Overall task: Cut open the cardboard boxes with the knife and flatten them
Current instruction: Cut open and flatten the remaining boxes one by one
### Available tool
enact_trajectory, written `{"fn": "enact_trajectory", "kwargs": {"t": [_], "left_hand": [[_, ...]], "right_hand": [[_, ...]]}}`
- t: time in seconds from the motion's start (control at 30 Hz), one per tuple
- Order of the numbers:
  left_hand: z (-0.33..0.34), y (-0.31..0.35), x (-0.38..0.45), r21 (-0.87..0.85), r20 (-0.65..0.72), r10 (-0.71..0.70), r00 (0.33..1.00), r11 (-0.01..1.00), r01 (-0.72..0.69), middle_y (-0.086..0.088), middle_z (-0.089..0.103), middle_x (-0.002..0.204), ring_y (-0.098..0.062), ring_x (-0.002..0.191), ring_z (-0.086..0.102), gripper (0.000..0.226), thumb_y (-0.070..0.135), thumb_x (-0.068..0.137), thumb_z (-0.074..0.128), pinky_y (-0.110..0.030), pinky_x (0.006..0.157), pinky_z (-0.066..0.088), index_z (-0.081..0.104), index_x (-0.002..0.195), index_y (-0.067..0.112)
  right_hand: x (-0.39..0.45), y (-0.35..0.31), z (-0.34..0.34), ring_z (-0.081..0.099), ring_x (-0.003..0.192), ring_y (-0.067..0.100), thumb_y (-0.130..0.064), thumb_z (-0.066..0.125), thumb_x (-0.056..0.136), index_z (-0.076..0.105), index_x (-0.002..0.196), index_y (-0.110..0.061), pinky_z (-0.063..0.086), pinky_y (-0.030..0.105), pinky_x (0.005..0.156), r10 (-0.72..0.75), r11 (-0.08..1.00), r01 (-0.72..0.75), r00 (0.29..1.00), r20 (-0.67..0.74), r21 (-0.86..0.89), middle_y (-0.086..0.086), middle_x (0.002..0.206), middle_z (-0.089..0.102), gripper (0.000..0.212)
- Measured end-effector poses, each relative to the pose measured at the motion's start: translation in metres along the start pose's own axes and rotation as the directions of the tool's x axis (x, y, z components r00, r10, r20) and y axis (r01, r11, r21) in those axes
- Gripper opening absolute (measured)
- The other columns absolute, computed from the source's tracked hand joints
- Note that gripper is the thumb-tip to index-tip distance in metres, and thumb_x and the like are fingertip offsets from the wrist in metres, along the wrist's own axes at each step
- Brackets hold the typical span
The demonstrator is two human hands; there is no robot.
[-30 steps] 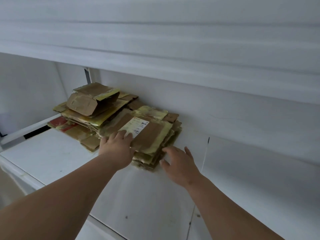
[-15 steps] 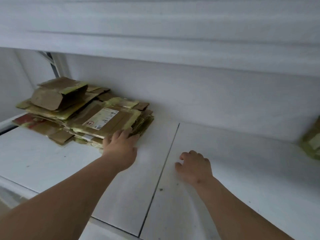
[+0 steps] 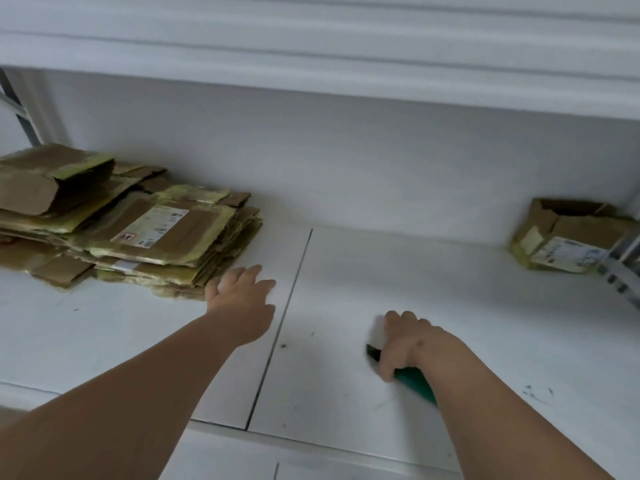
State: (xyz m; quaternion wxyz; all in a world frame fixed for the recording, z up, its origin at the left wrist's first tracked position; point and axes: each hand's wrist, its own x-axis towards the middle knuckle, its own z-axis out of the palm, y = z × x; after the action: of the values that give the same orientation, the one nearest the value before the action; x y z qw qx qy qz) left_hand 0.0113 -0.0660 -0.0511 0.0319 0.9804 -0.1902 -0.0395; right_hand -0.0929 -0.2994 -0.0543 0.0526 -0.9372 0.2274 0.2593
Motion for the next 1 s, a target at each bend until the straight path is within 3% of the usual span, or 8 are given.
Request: {"fn": "enact_trajectory", "kwargs": {"t": [0.1, 0.13, 0.23, 0.4, 0.53, 0.77, 0.9, 1.0], "left_hand": [[0.001, 0.017, 0.000, -0.004, -0.007, 0.018, 1.000, 1.000, -0.018, 0.010, 0.005, 0.163, -0.017, 0.150, 0.000, 0.052, 0.042, 0.099, 0.039, -0.049, 0.121, 0.005, 0.028, 0.150, 0.041], [0.001, 0.023, 0.000, -0.003, -0.011, 0.018, 1.000, 1.000, -0.018, 0.010, 0.005, 0.163, -0.016, 0.150, 0.000, 0.052, 0.042, 0.099, 0.039, -0.049, 0.121, 0.004, 0.028, 0.150, 0.041], [0.002, 0.044, 0.004, 0.020, -0.008, 0.010, 1.000, 1.000, -0.009, 0.010, 0.007, 0.163, -0.016, 0.150, 0.000, 0.052, 0.043, 0.099, 0.039, -0.049, 0.121, 0.004, 0.028, 0.149, 0.042], [-0.002, 0.101, 0.012, 0.020, -0.021, -0.014, 1.000, 1.000, 0.014, 0.010, 0.009, 0.162, -0.017, 0.150, 0.003, 0.053, 0.047, 0.099, 0.038, -0.049, 0.120, 0.004, 0.026, 0.150, 0.043], [-0.008, 0.165, 0.022, 0.015, -0.041, -0.006, 0.999, 1.000, 0.007, 0.010, 0.009, 0.163, -0.018, 0.150, 0.006, 0.055, 0.050, 0.098, 0.037, -0.050, 0.120, 0.005, 0.023, 0.151, 0.043], [-0.015, 0.268, 0.037, -0.062, -0.062, 0.043, 0.997, 0.997, -0.047, 0.011, 0.007, 0.163, -0.016, 0.150, 0.002, 0.058, 0.047, 0.097, 0.040, -0.049, 0.119, 0.001, 0.022, 0.151, 0.042], [-0.022, 0.306, 0.044, -0.037, -0.065, 0.056, 0.996, 0.998, -0.058, 0.009, 0.008, 0.163, -0.017, 0.150, 0.002, 0.059, 0.047, 0.097, 0.042, -0.049, 0.119, 0.001, 0.022, 0.152, 0.040], [-0.026, 0.327, 0.048, -0.017, -0.077, 0.072, 0.994, 0.997, -0.073, 0.008, 0.008, 0.163, -0.017, 0.150, 0.002, 0.059, 0.046, 0.097, 0.044, -0.050, 0.119, 0.000, 0.024, 0.151, 0.039]], "right_hand": [[0.006, 0.013, 0.002, 0.053, 0.074, 0.017, -0.006, 0.064, 0.075, 0.051, 0.085, -0.012, 0.037, 0.023, 0.053, -0.108, 0.992, 0.111, 0.993, -0.052, 0.059, 0.001, 0.082, 0.051, 0.017], [0.010, 0.018, 0.003, 0.052, 0.069, 0.017, -0.004, 0.062, 0.076, 0.051, 0.077, -0.012, 0.035, 0.022, 0.050, -0.128, 0.988, 0.134, 0.989, -0.077, 0.075, 0.000, 0.075, 0.052, 0.014], [0.020, 0.036, 0.003, 0.057, 0.078, 0.020, -0.009, 0.061, 0.080, 0.055, 0.083, -0.013, 0.036, 0.023, 0.050, -0.158, 0.976, 0.178, 0.974, -0.160, 0.125, 0.001, 0.081, 0.056, 0.008], [0.036, 0.087, -0.005, 0.056, 0.111, 0.023, -0.048, 0.059, 0.089, 0.049, 0.128, -0.019, 0.047, 0.035, 0.090, -0.188, 0.946, 0.252, 0.939, -0.289, 0.203, 0.001, 0.121, 0.057, 0.049], [0.051, 0.150, -0.027, 0.047, 0.130, 0.025, -0.039, 0.041, 0.102, 0.038, 0.148, -0.021, 0.039, 0.037, 0.106, -0.184, 0.935, 0.295, 0.878, -0.441, 0.197, 0.005, 0.145, 0.043, 0.049], [0.074, 0.254, -0.084, 0.041, 0.136, 0.027, -0.025, 0.048, 0.098, 0.035, 0.148, -0.018, 0.035, 0.042, 0.107, 0.004, 0.962, 0.174, 0.765, -0.644, 0.212, 0.007, 0.153, 0.030, 0.053], [0.080, 0.292, -0.107, 0.018, 0.147, 0.033, -0.017, 0.053, 0.091, 0.022, 0.153, -0.017, 0.027, 0.048, 0.114, 0.041, 0.977, 0.107, 0.752, -0.658, 0.182, 0.008, 0.165, 0.003, 0.069], [0.080, 0.314, -0.122, 0.031, 0.141, 0.037, -0.012, 0.054, 0.090, 0.029, 0.149, -0.012, 0.031, 0.044, 0.112, 0.052, 0.989, 0.052, 0.760, -0.648, 0.140, 0.015, 0.161, 0.018, 0.064]]}}
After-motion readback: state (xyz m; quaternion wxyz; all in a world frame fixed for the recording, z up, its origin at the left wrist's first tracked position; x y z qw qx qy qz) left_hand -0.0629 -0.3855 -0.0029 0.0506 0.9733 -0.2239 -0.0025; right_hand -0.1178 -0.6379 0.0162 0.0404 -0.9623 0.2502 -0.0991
